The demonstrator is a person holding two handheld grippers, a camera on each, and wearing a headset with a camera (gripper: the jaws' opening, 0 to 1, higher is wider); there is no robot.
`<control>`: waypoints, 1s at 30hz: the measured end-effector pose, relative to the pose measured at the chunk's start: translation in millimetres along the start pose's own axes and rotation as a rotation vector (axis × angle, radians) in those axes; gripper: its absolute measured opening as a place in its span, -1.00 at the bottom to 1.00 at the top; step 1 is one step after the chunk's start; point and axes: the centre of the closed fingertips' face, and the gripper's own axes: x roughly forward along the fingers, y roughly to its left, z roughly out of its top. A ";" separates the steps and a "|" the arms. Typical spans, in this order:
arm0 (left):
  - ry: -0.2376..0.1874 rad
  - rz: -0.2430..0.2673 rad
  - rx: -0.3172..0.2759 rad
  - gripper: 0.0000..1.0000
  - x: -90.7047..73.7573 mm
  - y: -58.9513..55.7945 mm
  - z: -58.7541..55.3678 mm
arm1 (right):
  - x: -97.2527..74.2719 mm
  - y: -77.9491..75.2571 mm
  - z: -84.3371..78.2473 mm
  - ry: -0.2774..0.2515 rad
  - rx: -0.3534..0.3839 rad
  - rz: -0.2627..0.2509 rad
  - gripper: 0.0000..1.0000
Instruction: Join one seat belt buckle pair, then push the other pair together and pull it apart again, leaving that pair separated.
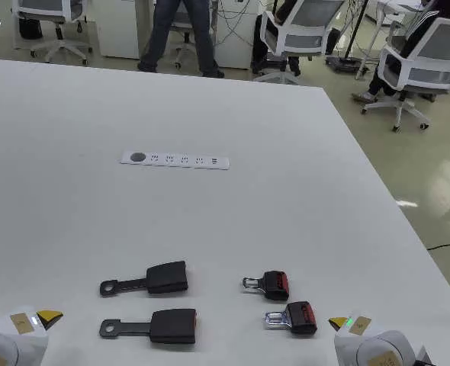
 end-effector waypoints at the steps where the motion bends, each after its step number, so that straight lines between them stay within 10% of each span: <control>1: -0.002 -0.002 0.007 0.87 -0.3 -0.9 0.6 | 0.9 -0.8 -2.3 0.009 -0.004 -0.004 0.78; 30: 0.043 -0.024 0.020 0.94 -0.1 -12.1 -12.7 | -2.0 8.0 -12.1 0.001 -0.010 0.018 0.84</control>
